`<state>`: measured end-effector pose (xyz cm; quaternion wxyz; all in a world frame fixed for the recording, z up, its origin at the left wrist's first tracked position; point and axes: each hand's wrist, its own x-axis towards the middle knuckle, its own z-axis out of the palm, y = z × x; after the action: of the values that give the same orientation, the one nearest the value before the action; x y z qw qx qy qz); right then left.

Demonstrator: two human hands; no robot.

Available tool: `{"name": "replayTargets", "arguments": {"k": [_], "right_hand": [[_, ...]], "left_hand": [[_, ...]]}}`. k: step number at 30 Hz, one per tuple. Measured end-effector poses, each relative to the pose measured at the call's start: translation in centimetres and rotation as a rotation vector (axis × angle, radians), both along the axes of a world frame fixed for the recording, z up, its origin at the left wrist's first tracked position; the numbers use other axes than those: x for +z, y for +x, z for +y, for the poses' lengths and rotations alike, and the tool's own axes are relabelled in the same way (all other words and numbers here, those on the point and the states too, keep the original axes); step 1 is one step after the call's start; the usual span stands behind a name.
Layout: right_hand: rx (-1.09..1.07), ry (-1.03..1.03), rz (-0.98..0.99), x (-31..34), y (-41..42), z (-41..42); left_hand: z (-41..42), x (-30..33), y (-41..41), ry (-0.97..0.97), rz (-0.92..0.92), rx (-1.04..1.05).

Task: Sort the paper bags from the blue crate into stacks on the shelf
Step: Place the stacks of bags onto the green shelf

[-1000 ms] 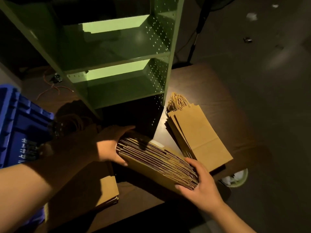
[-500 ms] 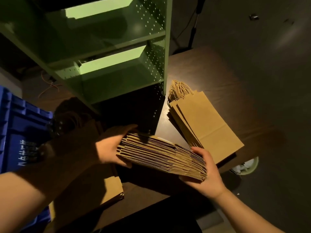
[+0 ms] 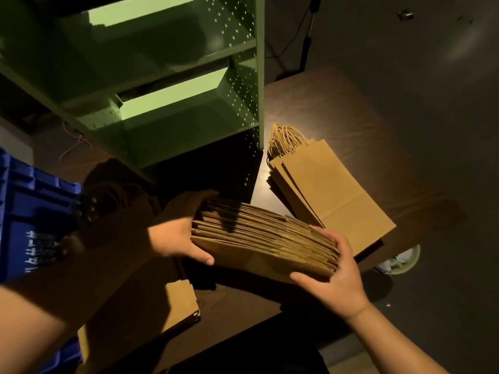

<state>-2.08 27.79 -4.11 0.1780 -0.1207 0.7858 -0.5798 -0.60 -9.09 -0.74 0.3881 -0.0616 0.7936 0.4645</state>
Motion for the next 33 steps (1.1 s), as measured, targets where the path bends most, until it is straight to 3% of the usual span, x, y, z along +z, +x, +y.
{"name": "replayTargets", "arguments": {"k": [4,8,9,13,16,20,25,30,33], "right_hand": [[-0.036,0.057,-0.042,-0.2,-0.5,-1.2],[-0.041,-0.022,-0.006,0.5,-1.0,-0.7],[-0.002,-0.023,-0.030,0.8,-1.1,-0.5],[0.112,0.070,-0.116,2.2,-1.1,0.2],[0.171,0.222,0.018,5.9,-2.2,0.4],[0.434,0.737,0.254,10.5,-3.8,-3.5],[0.524,0.937,0.391,9.3,-3.1,-10.3],[0.497,1.006,0.388,7.6,-2.9,-12.1],[0.542,1.041,0.375,7.8,-2.5,-12.2]], "left_hand": [[0.2,-0.4,0.4,-0.028,0.000,-0.035],[0.0,0.1,0.7,-0.162,0.365,0.029],[0.0,0.2,0.8,-0.151,0.382,-0.006],[0.2,0.2,0.8,-0.107,0.308,-0.034],[0.0,-0.5,0.9,-0.071,0.276,-0.057],[-0.2,-1.5,1.2,-0.104,0.241,-0.102],[-0.1,-1.6,1.3,-0.105,0.267,-0.081],[1.2,0.9,1.6,-0.262,0.275,-0.040],[3.7,2.2,2.4,-0.556,0.263,0.025]]}}
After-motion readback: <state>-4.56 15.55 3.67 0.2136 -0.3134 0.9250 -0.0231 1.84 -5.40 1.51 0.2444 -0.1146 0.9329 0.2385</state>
